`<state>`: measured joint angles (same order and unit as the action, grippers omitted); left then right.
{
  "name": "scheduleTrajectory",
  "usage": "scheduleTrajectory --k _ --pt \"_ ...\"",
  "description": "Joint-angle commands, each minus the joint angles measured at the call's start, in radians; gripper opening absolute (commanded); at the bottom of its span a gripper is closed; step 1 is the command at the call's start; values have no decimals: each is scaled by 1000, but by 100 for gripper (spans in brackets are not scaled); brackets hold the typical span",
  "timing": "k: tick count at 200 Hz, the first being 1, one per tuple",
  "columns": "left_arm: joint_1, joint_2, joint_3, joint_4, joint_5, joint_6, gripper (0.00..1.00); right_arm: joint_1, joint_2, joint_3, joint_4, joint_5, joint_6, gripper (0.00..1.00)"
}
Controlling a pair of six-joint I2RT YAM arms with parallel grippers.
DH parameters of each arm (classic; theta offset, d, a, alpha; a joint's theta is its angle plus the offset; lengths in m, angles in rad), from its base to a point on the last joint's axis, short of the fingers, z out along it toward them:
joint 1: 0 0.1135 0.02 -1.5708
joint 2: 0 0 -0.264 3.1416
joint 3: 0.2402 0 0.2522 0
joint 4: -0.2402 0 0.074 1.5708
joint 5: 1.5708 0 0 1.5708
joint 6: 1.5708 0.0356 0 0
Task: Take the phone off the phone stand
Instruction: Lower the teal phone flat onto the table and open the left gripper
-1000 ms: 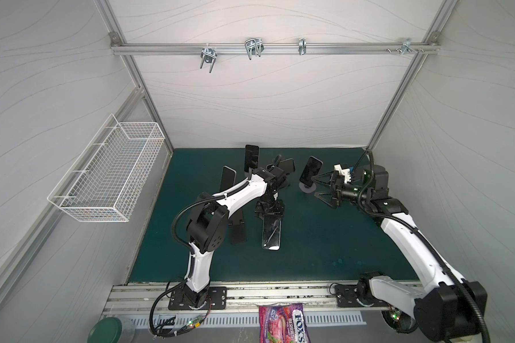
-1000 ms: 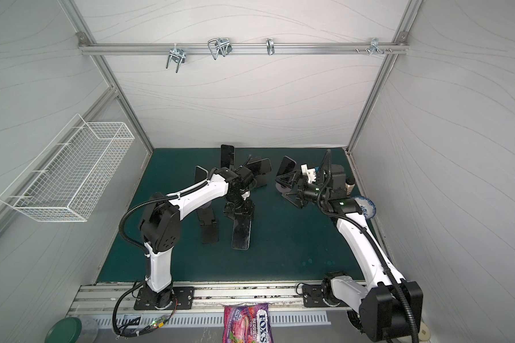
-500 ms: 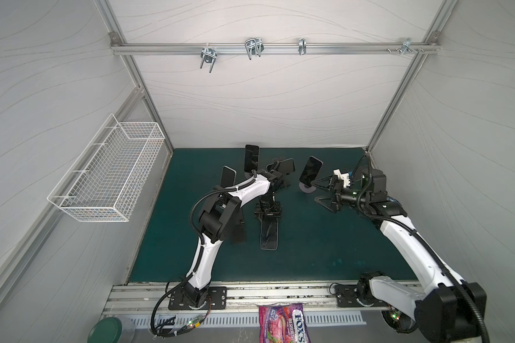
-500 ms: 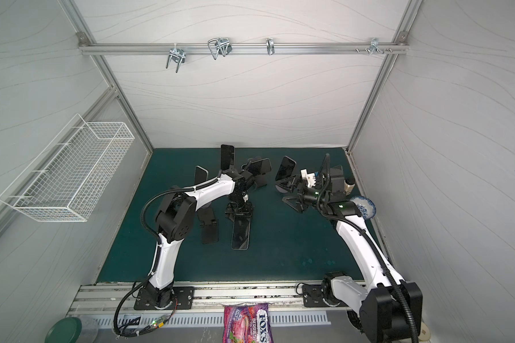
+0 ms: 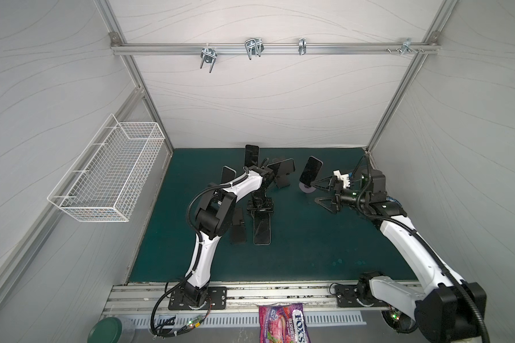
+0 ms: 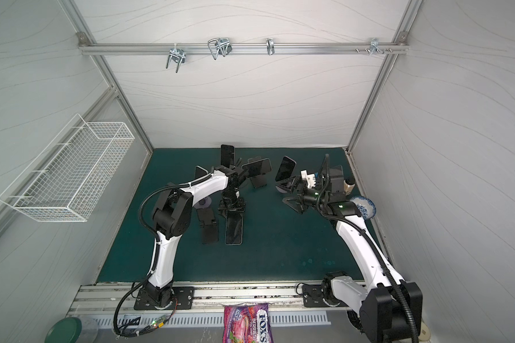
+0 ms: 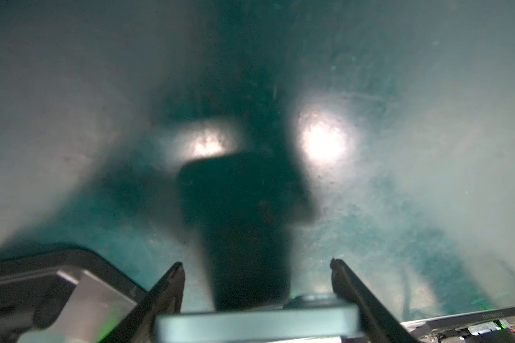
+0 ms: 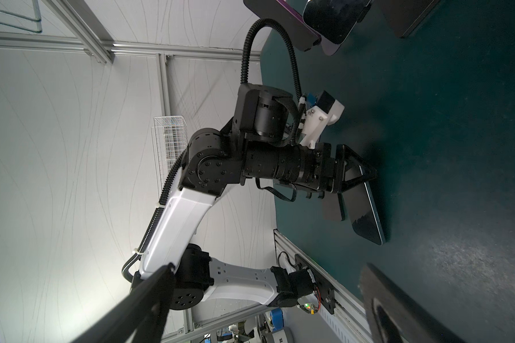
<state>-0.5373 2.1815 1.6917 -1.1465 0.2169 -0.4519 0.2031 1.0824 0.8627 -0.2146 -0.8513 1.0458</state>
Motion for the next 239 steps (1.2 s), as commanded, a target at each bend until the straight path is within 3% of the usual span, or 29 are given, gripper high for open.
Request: scheduleTrajectory --k 1,92,239 --pt "0 32 26 -10 -15 -9 40 8 -1 24 -6 0 -8 98" --pt "9 54 29 25 -18 -42 54 10 -21 -30 60 0 45 98" --pt "9 38 8 24 -35 -41 64 20 -28 -18 35 9 26 99"
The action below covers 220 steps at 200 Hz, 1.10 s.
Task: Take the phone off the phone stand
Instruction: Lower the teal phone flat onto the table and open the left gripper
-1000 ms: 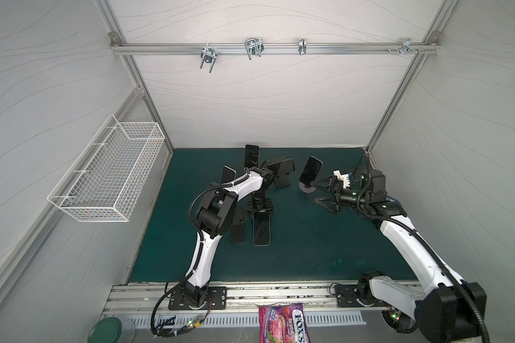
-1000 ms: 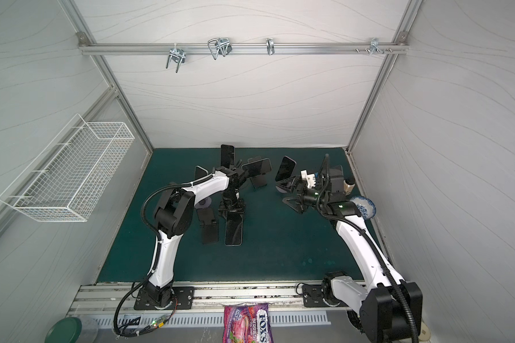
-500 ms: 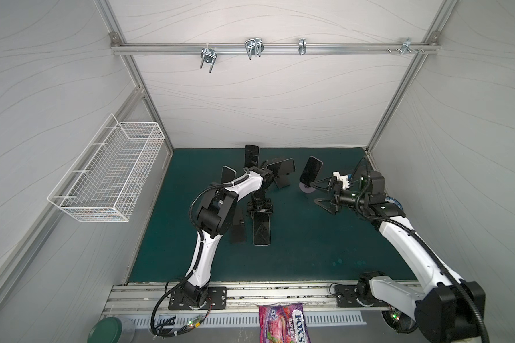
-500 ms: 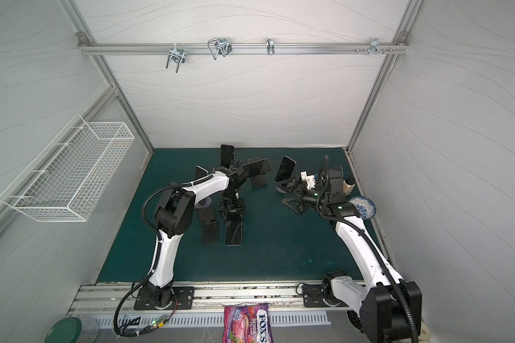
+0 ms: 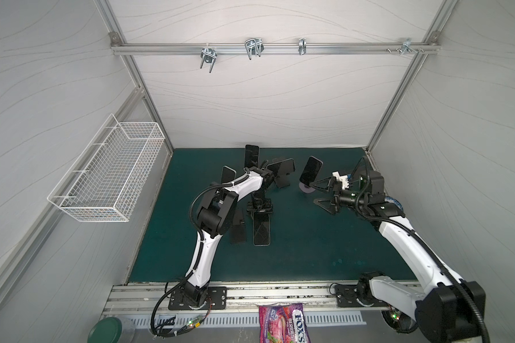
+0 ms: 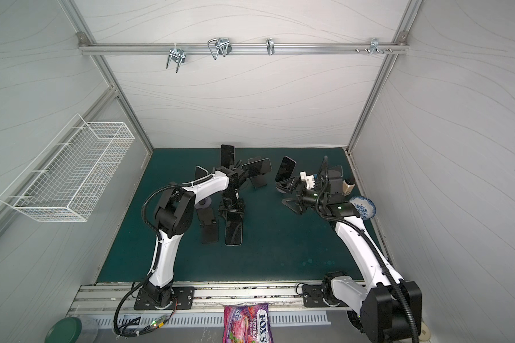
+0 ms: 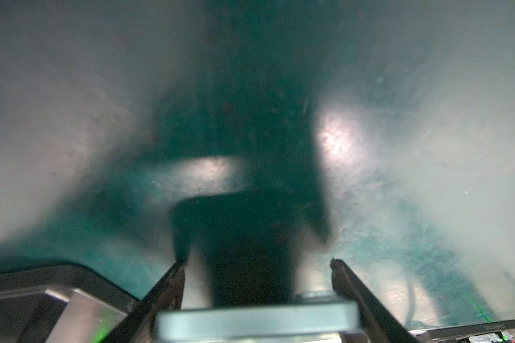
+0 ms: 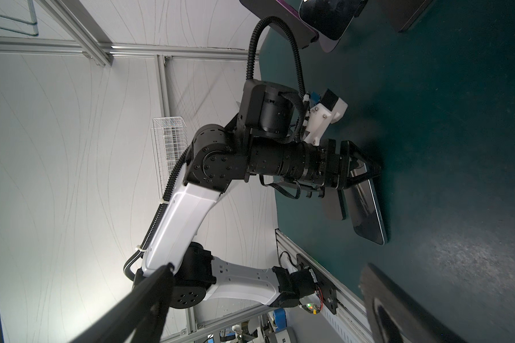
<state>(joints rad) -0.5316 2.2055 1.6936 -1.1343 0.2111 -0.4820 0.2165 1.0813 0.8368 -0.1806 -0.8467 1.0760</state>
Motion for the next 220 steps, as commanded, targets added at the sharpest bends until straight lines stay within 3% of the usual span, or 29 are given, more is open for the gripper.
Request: scheduleTrajectory --k 1,28,61,185,220 --pt "3 14 7 13 -31 -11 64 7 -27 7 1 4 -4 99" --pt "4 12 6 15 -31 -13 76 7 -27 9 1 6 -4 99" --pt "3 8 7 13 -35 -11 83 6 -32 12 -3 6 -4 99" --pt "3 -98 126 -63 -86 9 83 28 -5 88 -65 24 -54 99" --pt "3 -167 183 -92 -109 24 79 84 8 186 -200 93 -177 97"
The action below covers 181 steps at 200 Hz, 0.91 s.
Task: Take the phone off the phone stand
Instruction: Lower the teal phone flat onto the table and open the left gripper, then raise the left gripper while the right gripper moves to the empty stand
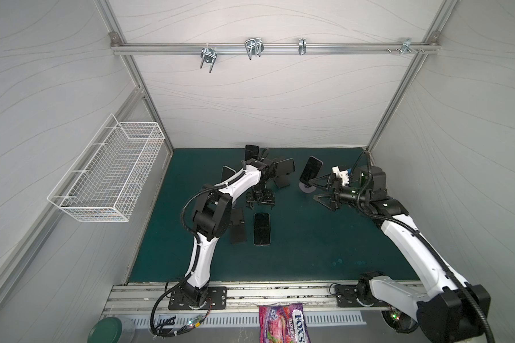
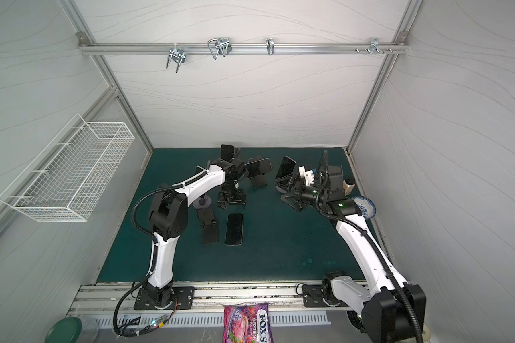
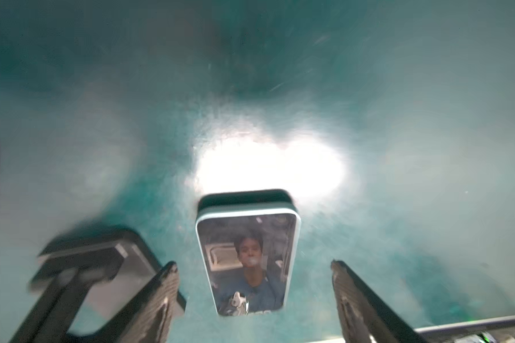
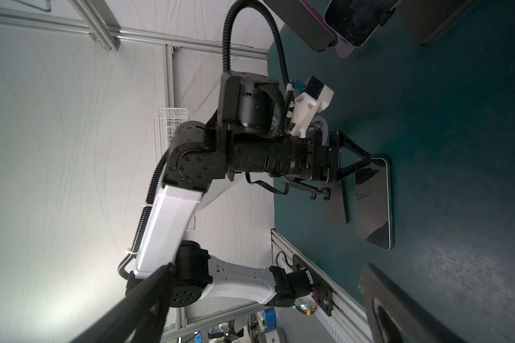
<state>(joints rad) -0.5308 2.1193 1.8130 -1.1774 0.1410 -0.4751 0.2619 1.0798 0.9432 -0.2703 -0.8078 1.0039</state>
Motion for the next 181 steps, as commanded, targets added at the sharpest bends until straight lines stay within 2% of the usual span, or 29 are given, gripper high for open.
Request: scheduleTrajectory --k 1,57,76,94,116,130,150,181 --pt "3 -84 62 -48 -39 18 79 40 10 84 -115 57 -109 97" --pt "15 -336 -86 123 -108 173 76 205 104 327 -312 239 -391 84" --pt "42 -467 -205 244 -65 307 73 270 150 402 -342 273 -482 81" --pt "94 -621 -379 409 -1 455 69 300 194 454 -352 252 -531 78" --pt "191 -782 -518 517 134 600 68 314 234 482 -337 194 -565 78" --pt "222 -854 -557 508 202 707 71 320 258 500 -341 180 -590 77" --pt "225 -925 -609 451 218 839 72 329 299 542 -378 183 -633 77" --pt "239 -1013 -760 506 240 937 71 347 341 556 -368 168 -624 77"
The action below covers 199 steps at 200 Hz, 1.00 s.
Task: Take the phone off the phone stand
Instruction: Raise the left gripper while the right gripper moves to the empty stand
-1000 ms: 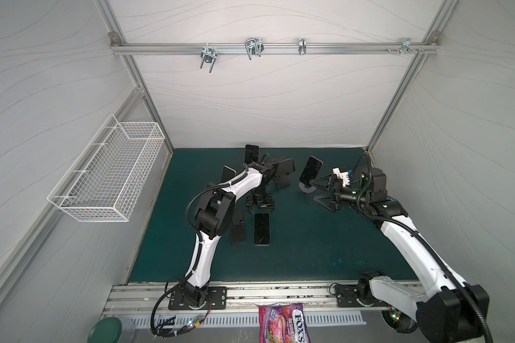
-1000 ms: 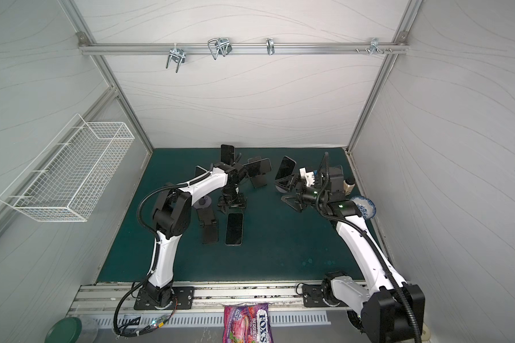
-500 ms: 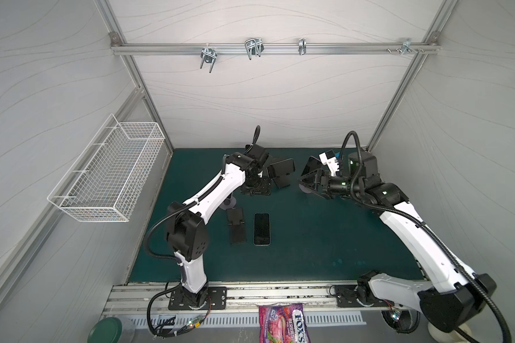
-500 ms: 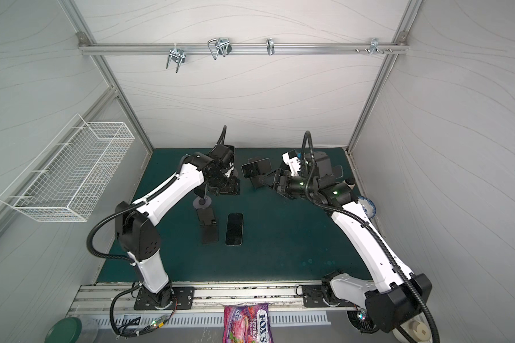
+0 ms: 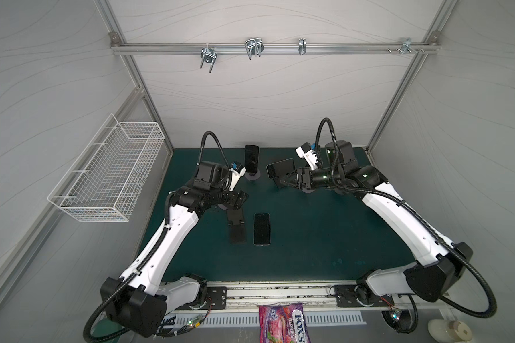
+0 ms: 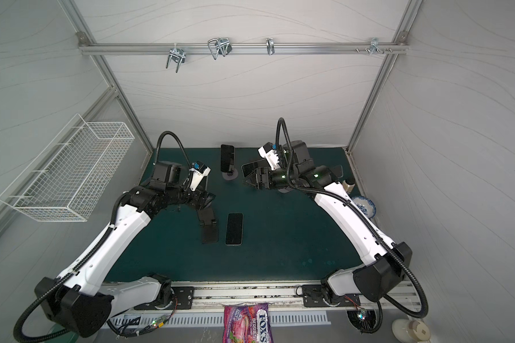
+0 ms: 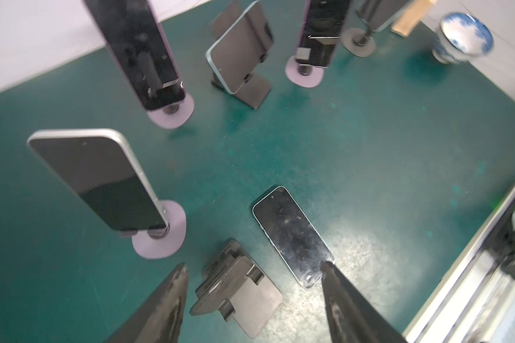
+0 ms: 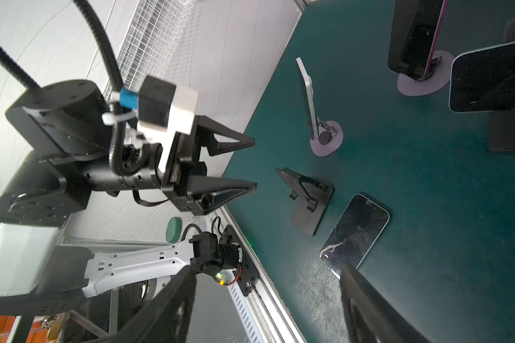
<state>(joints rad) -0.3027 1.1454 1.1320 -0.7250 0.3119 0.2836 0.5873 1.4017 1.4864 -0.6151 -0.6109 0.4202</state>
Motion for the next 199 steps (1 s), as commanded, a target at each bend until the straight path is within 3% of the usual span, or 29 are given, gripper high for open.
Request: scheduleTrajectory --k 1,29,57,199 --pt "13 -40 -80 54 74 181 71 22 19 12 -21 -29 -38 78" --pt "64 5 -55 6 162 247 63 53 15 -17 1 -36 -10 79" --pt "111 83 -27 -18 153 270 56 75 -7 -56 8 -35 7 79" --pt "121 244 -11 -23 152 241 57 129 -20 -74 -31 3 20 82"
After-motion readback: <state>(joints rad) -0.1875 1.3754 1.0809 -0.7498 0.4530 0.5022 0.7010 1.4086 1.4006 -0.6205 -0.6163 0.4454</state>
